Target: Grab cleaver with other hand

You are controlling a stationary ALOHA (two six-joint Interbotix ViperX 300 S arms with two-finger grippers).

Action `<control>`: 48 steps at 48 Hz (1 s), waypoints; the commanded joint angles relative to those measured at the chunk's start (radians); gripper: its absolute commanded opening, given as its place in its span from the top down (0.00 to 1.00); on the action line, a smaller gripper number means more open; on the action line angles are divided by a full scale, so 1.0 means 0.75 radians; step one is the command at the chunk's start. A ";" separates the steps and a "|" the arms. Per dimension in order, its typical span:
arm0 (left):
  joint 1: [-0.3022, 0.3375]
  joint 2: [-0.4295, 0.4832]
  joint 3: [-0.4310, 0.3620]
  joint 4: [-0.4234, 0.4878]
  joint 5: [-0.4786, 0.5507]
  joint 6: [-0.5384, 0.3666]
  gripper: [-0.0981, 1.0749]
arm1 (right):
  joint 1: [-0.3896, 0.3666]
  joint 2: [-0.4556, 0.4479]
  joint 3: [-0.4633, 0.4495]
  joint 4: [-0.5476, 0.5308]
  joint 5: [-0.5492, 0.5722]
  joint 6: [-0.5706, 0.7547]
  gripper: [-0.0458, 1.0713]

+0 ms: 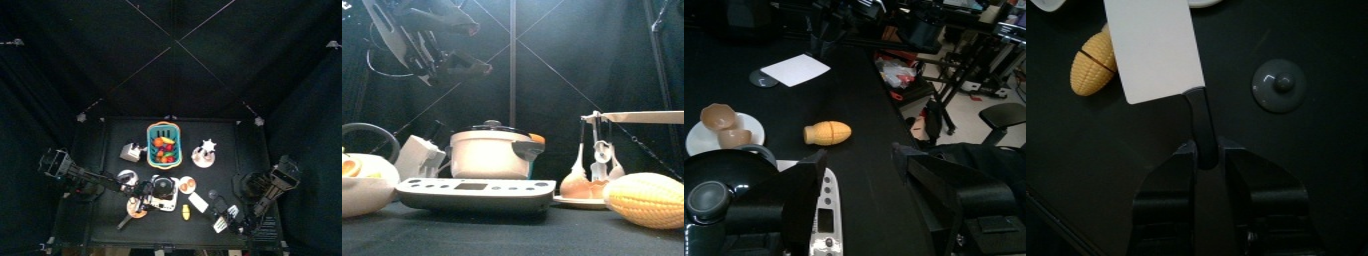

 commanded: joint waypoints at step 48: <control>-0.063 0.108 -0.166 -0.530 -0.127 -0.018 0.15 | -0.337 0.008 -0.227 -0.258 0.031 -0.990 0.60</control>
